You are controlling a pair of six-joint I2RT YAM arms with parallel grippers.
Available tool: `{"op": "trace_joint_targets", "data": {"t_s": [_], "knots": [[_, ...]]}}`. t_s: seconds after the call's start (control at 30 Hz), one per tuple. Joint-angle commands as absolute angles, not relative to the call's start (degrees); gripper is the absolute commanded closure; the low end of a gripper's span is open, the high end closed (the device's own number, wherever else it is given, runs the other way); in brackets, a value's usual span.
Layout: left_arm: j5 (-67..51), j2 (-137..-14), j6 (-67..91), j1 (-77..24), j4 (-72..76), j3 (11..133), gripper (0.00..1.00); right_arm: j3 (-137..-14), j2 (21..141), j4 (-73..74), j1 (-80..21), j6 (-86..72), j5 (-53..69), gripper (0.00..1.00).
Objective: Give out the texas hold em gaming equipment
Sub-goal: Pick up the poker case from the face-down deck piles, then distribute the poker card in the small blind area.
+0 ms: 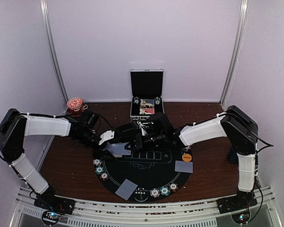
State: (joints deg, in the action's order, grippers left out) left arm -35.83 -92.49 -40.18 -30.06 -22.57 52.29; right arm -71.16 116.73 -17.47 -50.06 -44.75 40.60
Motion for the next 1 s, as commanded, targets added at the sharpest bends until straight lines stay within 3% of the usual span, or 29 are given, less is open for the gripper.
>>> {"op": "trace_joint_targets", "data": {"t_s": [0.0, 0.37, 0.97], "knots": [[-36.78, -92.11, -40.81, -29.93, -21.58, 52.52, 0.39, -67.84, 111.95, -19.62, -48.52, -45.65, 42.13, 1.0], [-35.41, -88.99, -41.75, -27.49, -24.62, 53.4, 0.39, -64.56, 106.88, -22.66, -44.31, -46.38, 40.17, 1.0], [-34.33, -82.44, -44.03, -24.88, -33.22, 56.32, 0.38, -93.22, 135.64, -26.13, -46.52, -53.22, 41.44, 1.0]]}}
